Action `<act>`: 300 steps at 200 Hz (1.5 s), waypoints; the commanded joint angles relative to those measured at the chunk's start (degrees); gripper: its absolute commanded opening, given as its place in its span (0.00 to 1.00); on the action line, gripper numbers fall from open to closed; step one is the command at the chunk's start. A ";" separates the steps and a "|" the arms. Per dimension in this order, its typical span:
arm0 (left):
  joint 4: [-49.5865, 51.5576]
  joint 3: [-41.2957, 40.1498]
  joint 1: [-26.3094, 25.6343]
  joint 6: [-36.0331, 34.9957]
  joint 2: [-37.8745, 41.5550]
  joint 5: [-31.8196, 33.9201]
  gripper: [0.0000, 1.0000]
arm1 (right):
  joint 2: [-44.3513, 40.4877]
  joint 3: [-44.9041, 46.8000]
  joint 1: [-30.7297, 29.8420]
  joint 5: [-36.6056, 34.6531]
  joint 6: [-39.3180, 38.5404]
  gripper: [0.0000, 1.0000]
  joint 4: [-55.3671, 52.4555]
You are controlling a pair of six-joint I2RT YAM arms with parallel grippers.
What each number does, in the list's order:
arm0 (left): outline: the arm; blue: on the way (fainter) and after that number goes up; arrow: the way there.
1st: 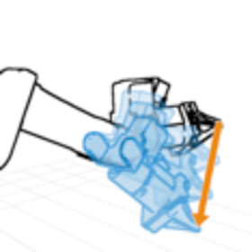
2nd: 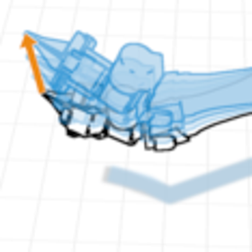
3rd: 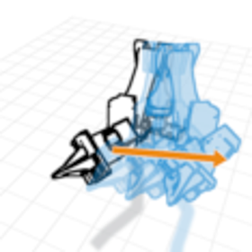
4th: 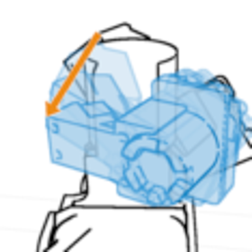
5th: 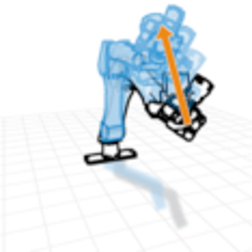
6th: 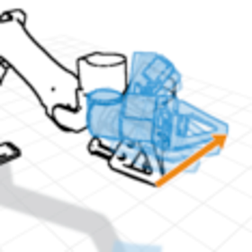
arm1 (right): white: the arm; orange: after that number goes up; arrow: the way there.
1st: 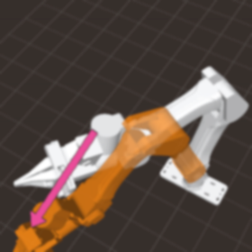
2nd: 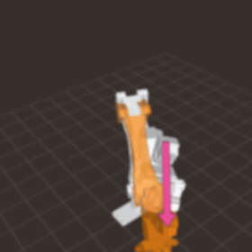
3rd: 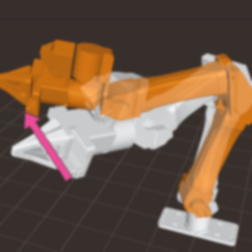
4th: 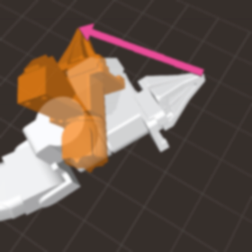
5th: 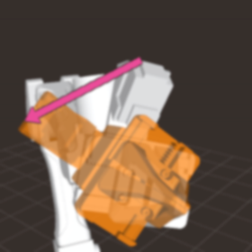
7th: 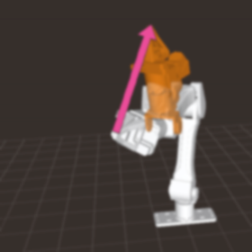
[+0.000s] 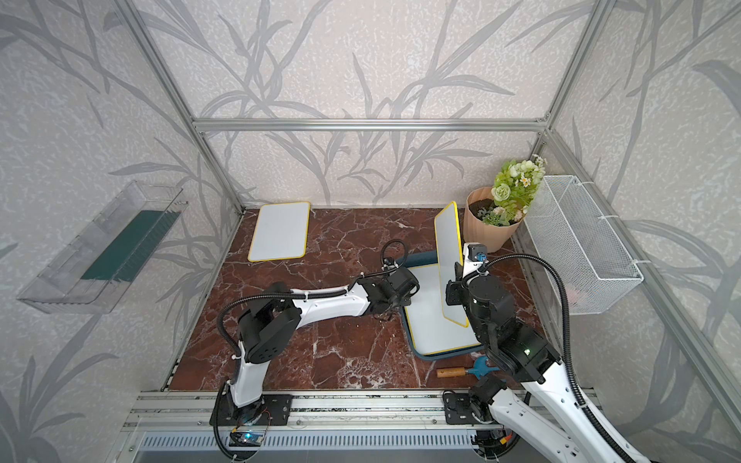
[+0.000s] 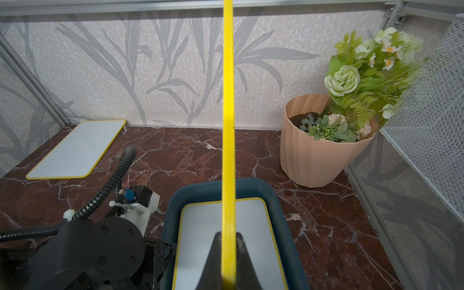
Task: Put the whiteboard into the storage box
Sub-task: Move the storage box to the center of the board.
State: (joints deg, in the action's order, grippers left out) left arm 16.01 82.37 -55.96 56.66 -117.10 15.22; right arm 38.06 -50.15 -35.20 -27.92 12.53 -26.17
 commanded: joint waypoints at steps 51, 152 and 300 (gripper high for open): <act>0.02 -3.40 7.34 -3.35 0.95 -1.87 0.03 | 4.21 1.52 0.64 6.00 4.62 0.00 9.77; 2.45 -6.52 19.16 -11.74 3.92 -0.47 0.02 | 10.73 1.92 0.62 12.88 10.60 0.00 15.44; -11.48 -12.39 25.85 -21.56 5.60 -19.14 0.15 | 27.86 -0.21 5.71 29.99 22.00 0.00 25.60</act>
State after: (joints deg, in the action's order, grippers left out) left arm 4.64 71.81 -30.44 36.01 -112.07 -2.26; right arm 64.95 -48.47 -30.30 -2.37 31.11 -5.96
